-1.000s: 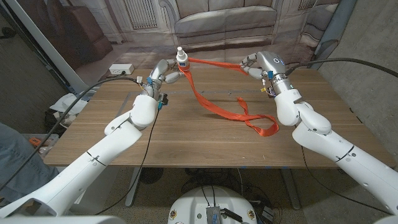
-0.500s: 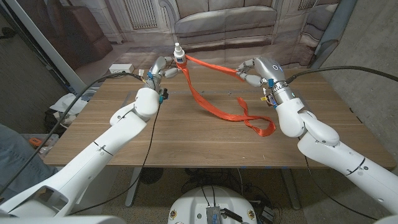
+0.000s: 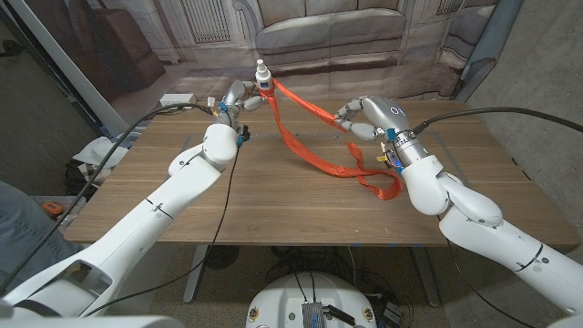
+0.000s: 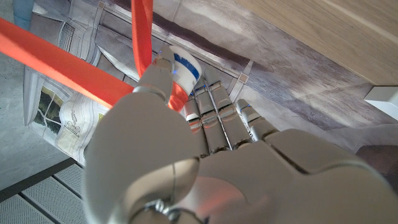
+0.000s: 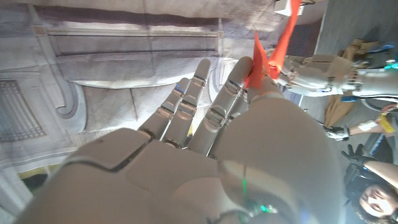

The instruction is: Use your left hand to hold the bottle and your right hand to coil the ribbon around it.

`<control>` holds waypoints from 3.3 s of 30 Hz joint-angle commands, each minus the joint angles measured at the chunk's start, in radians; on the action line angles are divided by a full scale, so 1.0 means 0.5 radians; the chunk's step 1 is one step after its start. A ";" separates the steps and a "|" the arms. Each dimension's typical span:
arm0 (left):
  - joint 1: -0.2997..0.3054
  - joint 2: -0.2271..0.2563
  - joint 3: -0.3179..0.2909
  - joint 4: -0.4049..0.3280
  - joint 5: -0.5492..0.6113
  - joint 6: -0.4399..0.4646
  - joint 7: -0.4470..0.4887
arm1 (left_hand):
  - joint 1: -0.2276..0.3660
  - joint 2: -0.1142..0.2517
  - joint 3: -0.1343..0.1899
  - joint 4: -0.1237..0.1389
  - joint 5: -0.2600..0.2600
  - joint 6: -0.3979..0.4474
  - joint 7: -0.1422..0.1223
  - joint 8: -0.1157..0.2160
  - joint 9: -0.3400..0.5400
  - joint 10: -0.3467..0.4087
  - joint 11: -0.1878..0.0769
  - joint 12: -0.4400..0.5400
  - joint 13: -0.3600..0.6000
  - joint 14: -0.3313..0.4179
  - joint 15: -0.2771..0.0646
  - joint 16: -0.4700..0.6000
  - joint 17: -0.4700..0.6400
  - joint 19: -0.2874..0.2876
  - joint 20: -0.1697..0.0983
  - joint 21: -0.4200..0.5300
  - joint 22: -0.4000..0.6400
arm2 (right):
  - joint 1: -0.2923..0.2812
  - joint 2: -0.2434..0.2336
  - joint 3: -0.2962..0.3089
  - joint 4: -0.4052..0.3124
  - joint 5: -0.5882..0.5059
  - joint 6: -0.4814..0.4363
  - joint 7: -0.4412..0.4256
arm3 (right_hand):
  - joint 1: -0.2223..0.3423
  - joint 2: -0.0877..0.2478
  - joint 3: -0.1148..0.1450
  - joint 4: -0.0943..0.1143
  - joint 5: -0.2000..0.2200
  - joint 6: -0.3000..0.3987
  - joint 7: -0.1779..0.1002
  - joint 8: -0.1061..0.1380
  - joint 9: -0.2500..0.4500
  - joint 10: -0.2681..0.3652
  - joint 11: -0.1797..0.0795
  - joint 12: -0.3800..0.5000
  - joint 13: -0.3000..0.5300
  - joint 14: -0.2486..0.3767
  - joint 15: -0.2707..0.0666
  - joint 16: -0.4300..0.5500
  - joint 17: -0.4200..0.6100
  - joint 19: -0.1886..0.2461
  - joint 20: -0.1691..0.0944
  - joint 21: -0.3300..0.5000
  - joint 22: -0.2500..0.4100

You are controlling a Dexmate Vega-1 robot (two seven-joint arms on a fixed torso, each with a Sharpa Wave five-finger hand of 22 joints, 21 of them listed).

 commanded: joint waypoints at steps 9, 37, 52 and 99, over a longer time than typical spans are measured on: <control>-0.117 0.038 0.165 -0.032 0.055 0.144 -0.083 | 0.030 0.041 0.340 0.318 0.019 0.252 -0.016 0.117 0.155 0.208 -0.186 0.319 0.904 0.033 -0.034 0.012 0.007 0.016 0.020 0.009 0.010 | 0.325 0.100 -0.242 0.081 -0.254 0.552 0.240 | -0.011 0.005 0.014 -0.007 0.016 0.016 -0.002 0.013 0.007 0.020 -0.005 0.016 0.011 0.008 -0.193 -0.012 -0.006 0.004 0.018 -0.010 -0.001; -0.234 0.154 0.519 -0.081 0.497 -0.037 -0.357 | 0.030 0.045 0.333 0.321 0.015 0.254 -0.039 0.118 0.151 0.208 -0.199 0.323 0.908 0.017 -0.067 0.010 0.018 0.005 0.005 0.004 0.010 | 0.816 0.426 -0.408 0.326 -0.564 0.809 0.368 | -0.007 0.002 0.013 -0.006 0.018 0.018 -0.002 0.007 0.007 0.011 -0.006 0.001 0.015 -0.078 -0.195 -0.035 -0.002 -0.035 -0.028 -0.038 0.004; -0.185 0.191 0.531 -0.095 0.695 -0.141 -0.536 | 0.021 0.040 0.328 0.328 0.013 0.268 -0.055 0.122 0.139 0.215 -0.220 0.320 0.899 0.014 -0.096 0.007 0.021 -0.001 -0.007 0.002 0.010 | 0.958 0.493 -0.405 0.399 -0.591 0.689 0.461 | -0.007 0.007 0.010 -0.003 0.019 0.014 -0.003 0.004 0.006 0.006 -0.006 -0.005 0.016 -0.085 -0.198 -0.025 0.008 -0.042 -0.052 -0.043 0.006; 0.269 0.224 0.086 -0.242 0.531 -0.535 -0.346 | 0.009 0.034 0.329 0.333 0.012 0.279 -0.072 0.132 0.117 0.221 -0.234 0.318 0.899 0.021 -0.119 0.003 0.023 0.010 -0.022 0.004 0.008 | 1.049 0.413 -0.357 0.668 -0.362 -0.157 0.494 | -0.009 0.019 0.008 0.003 0.022 0.007 -0.003 -0.001 0.007 0.011 -0.006 -0.010 0.024 -0.087 -0.197 -0.007 0.024 -0.037 -0.024 -0.050 0.009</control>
